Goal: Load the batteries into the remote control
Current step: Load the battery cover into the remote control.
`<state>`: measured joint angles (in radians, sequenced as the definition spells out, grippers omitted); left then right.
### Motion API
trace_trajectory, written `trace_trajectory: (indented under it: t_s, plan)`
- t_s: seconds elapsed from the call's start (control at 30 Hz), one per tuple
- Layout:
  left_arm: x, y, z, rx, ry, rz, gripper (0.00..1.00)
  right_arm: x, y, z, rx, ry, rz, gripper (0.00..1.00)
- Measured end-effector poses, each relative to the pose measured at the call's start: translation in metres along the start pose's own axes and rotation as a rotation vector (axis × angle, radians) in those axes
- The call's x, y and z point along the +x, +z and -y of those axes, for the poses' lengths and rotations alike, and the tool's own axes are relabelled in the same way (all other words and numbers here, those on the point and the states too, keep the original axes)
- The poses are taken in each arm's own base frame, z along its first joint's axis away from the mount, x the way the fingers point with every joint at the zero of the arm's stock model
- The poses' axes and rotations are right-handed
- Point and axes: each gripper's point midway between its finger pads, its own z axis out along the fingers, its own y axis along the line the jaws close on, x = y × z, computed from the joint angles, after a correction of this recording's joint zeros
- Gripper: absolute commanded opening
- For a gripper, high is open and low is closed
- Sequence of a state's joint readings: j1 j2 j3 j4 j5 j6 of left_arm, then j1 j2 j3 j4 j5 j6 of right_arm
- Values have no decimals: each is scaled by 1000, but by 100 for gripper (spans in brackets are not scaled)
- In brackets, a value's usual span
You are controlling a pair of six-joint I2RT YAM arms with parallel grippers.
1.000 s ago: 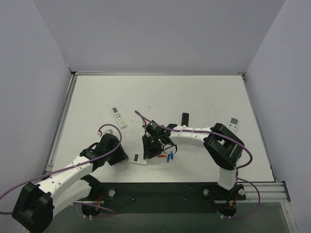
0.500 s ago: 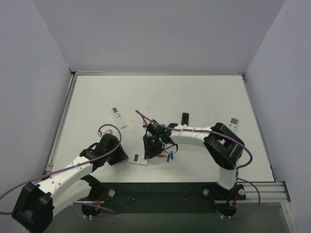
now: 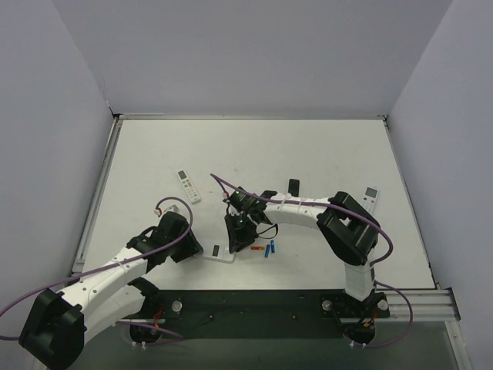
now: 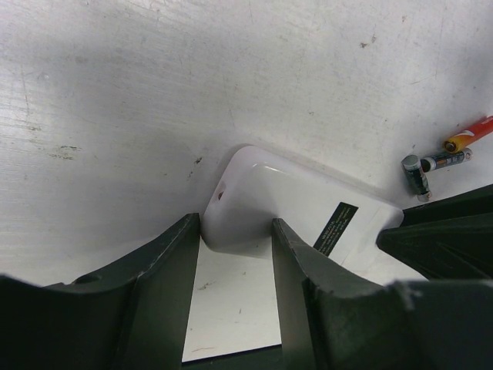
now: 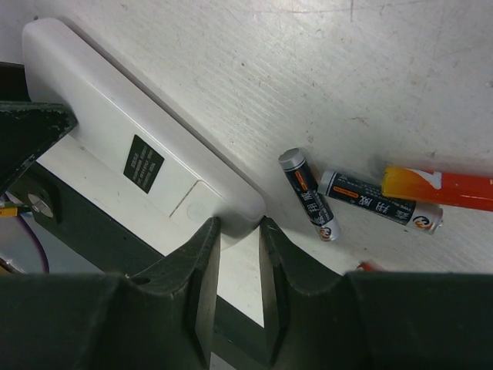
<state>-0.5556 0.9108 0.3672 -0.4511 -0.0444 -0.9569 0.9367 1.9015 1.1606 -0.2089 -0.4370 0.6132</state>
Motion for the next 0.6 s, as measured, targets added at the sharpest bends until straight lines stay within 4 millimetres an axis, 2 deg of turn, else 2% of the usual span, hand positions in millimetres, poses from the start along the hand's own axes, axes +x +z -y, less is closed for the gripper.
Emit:
trace_trajectory:
  t_s: [0.47, 0.6]
  plan:
    - [0, 0, -1, 1, -10, 6, 44, 0, 2, 0, 39, -40, -85, 13]
    - [-2, -1, -1, 6, -16, 18, 44, 1, 2, 0, 39, -41, -89, 6]
